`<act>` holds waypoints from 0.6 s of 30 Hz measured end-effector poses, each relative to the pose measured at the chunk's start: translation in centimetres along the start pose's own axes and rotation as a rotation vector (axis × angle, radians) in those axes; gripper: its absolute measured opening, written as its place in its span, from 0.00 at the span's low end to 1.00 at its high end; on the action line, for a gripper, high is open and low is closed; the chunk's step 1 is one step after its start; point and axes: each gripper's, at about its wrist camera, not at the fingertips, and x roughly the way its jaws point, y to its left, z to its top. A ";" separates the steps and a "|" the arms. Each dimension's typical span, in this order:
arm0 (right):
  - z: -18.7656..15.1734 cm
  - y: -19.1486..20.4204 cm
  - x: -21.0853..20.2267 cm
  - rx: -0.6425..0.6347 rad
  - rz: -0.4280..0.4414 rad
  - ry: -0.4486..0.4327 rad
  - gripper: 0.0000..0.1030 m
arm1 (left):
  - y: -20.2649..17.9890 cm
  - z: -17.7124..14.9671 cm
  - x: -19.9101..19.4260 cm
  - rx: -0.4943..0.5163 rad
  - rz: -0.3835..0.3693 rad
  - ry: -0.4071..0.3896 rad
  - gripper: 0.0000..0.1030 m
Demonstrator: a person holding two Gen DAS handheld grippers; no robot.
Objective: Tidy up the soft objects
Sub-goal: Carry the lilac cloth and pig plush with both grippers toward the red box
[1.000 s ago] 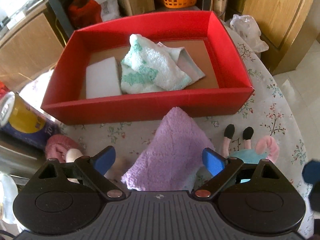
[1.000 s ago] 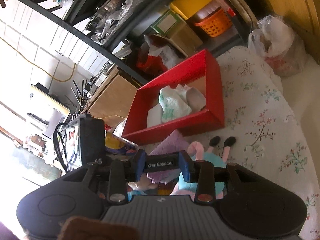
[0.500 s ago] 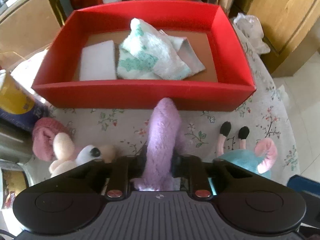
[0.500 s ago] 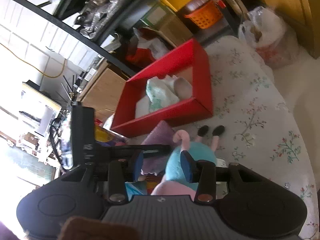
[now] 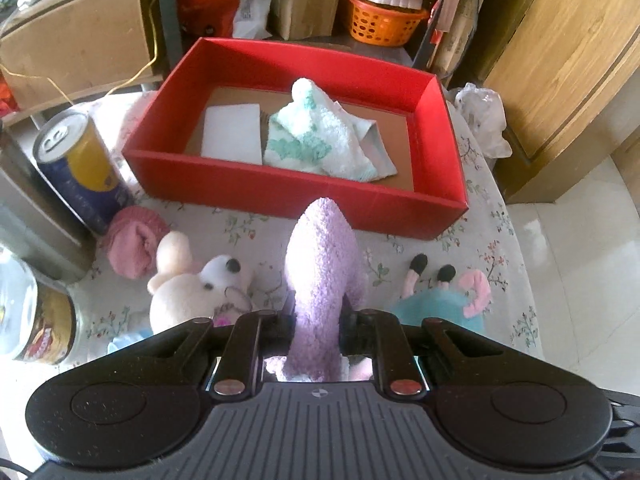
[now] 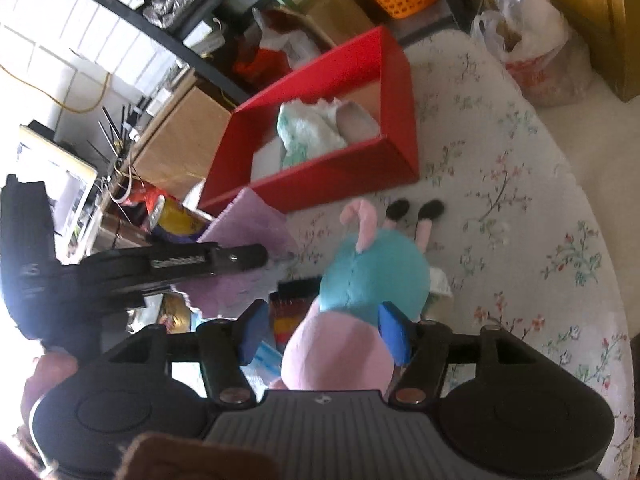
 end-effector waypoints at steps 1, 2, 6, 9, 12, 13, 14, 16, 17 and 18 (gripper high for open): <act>-0.1 0.0 0.4 0.010 -0.003 0.015 0.31 | 0.0 -0.2 -0.1 0.000 -0.001 0.000 0.15; -0.1 0.2 0.7 0.014 -0.012 0.023 0.35 | 0.0 -0.2 -0.1 0.000 -0.003 0.000 0.15; 0.1 0.7 2.2 0.007 -0.075 0.071 0.46 | 0.2 -0.4 -0.3 -0.001 -0.008 -0.002 0.15; 0.1 0.5 3.7 0.028 -0.106 0.097 0.49 | 0.7 -0.4 -0.4 -0.007 -0.014 0.000 0.15; 0.1 0.0 5.1 0.049 -0.121 0.117 0.48 | 1.0 -0.5 -0.3 -0.007 -0.012 0.004 0.15; 0.1 -0.3 5.3 0.055 -0.119 0.120 0.47 | 1.1 -0.5 -0.3 -0.007 -0.012 0.007 0.15; 0.0 -0.6 5.6 0.065 -0.111 0.123 0.44 | 1.2 -0.5 -0.2 -0.007 -0.012 0.011 0.15; -0.1 -1.1 5.6 0.076 -0.085 0.124 0.43 | 1.2 -0.6 -0.1 -0.001 -0.012 0.018 0.16; -0.1 -1.3 5.4 0.076 -0.076 0.122 0.42 | 1.1 -0.6 0.0 0.003 -0.013 0.023 0.16; -0.1 -1.4 5.3 0.074 -0.068 0.119 0.40 | 1.0 -0.7 0.0 0.006 -0.014 0.026 0.16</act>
